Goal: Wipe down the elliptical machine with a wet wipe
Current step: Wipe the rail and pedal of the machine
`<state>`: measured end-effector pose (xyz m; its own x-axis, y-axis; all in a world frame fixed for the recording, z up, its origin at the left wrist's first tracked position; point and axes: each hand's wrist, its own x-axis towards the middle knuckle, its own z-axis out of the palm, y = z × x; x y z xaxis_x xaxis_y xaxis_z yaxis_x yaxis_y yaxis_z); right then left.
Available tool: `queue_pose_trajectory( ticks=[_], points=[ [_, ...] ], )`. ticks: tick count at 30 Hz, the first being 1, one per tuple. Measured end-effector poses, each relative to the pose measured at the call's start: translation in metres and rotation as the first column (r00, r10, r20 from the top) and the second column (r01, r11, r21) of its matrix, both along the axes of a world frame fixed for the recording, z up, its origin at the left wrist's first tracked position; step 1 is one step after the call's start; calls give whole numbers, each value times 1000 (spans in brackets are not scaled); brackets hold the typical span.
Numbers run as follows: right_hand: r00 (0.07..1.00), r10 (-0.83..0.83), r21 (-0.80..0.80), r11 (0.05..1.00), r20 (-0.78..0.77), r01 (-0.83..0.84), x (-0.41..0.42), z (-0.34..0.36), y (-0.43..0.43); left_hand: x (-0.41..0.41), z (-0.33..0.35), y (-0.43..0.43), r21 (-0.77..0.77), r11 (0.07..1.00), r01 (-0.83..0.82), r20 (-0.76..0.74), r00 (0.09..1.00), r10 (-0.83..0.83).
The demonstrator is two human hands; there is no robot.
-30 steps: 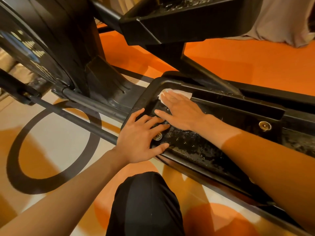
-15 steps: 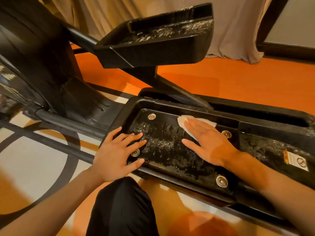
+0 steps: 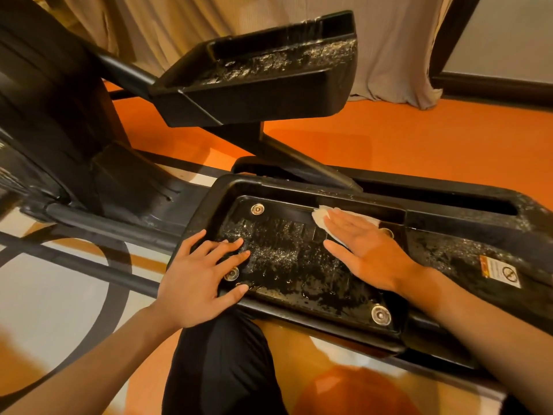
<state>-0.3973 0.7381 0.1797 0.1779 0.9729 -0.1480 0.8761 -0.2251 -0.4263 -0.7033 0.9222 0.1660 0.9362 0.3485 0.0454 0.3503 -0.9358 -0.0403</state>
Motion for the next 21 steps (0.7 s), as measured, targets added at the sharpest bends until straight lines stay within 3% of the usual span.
queue_pose_trajectory(
  ticks=[2, 5, 11, 17, 21],
  points=[
    [998, 45, 18, 999, -45, -44, -5, -3, 14, 0, 0, 1, -2, 1000, -3, -6, 1000, 3],
    [984, -32, 55, 998, -173, 43, -1, -3, 7, -1, 1, 1, -9, 1000, -6, -5, 1000, 6],
    [968, -155, 73, 982, -198, 172, 13, -1, -52, -2, 1, 2, 7, 1000, 13, 37, 999, -13],
    [970, -62, 57, 995, -237, 78, 7, 2, -83, -3, 0, 3, 11, 1000, 17, 33, 999, -17],
    [952, 46, 175, 984, -302, 8, -11, -3, -108, -3, -1, 3, 20, 1000, 23, 28, 999, -23]
  ],
)
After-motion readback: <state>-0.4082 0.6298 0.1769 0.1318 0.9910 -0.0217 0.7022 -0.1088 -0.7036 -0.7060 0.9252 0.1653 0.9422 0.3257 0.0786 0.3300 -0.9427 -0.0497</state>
